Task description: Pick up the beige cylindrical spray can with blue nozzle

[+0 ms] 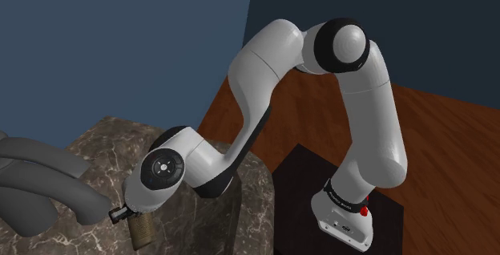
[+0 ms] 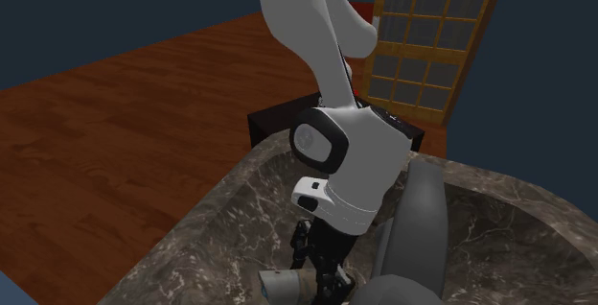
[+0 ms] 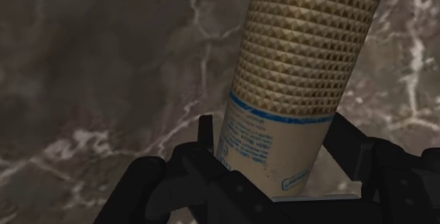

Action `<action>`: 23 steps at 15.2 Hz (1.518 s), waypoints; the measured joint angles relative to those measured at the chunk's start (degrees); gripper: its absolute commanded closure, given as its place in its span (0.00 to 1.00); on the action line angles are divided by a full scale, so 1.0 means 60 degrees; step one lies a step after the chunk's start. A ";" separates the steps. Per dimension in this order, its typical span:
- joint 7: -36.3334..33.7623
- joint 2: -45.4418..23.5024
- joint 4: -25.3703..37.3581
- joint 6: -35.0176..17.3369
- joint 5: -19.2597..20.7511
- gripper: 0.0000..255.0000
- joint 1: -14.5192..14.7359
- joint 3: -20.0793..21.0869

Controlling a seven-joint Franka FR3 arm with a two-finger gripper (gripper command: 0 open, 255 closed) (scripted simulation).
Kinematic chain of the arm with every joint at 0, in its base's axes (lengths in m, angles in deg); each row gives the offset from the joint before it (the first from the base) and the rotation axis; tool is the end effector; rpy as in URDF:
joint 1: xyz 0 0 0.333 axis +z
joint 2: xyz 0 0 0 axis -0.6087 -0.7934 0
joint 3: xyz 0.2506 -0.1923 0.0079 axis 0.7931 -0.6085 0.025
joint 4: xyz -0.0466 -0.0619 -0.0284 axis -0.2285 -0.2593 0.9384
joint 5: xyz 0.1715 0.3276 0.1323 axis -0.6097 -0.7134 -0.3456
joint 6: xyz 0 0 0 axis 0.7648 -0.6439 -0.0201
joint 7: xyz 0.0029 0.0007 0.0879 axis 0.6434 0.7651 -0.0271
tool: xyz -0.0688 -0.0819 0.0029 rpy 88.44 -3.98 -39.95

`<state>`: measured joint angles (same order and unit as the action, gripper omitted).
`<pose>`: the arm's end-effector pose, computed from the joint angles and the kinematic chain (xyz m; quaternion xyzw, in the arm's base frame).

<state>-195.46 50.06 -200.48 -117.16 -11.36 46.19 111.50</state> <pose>0.3964 0.4567 0.1960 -0.9731 0.0612 -0.2213 0.0172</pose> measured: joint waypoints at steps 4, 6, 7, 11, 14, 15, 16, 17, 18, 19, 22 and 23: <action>-0.0023 0.0001 -0.0002 -0.0006 0.0015 1.00 0.0005 -0.0004; -0.0024 0.0002 -0.0004 -0.0007 0.0015 1.00 0.0004 -0.0004; -0.0024 0.0002 -0.0005 -0.0008 0.0015 1.00 0.0003 -0.0004; 0.0084 0.0104 -0.0046 0.0009 -0.0105 1.00 -0.0065 0.0070; 0.0303 0.0377 -0.0156 0.0064 -0.0403 1.00 -0.0220 0.0266; 0.0421 0.0496 -0.0193 0.0087 -0.0544 1.00 -0.0301 0.0354; 0.0507 0.0567 -0.0196 0.0117 -0.0649 1.00 -0.0343 0.0417; 0.0613 0.0652 -0.0199 0.0154 -0.0777 1.00 -0.0396 0.0494; 0.0702 0.0778 -0.0250 0.0182 -0.0915 1.00 -0.0464 0.0589; 0.0823 0.0855 -0.0236 0.0222 -0.1048 1.00 -0.0520 0.0665; 0.1149 0.1152 -0.0299 0.0286 -0.1423 1.00 -0.0746 0.0897; 0.1209 0.1248 -0.0335 0.0313 -0.1531 1.00 -0.0794 0.0973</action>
<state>-188.21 57.55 -202.49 -115.29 -20.55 41.43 117.34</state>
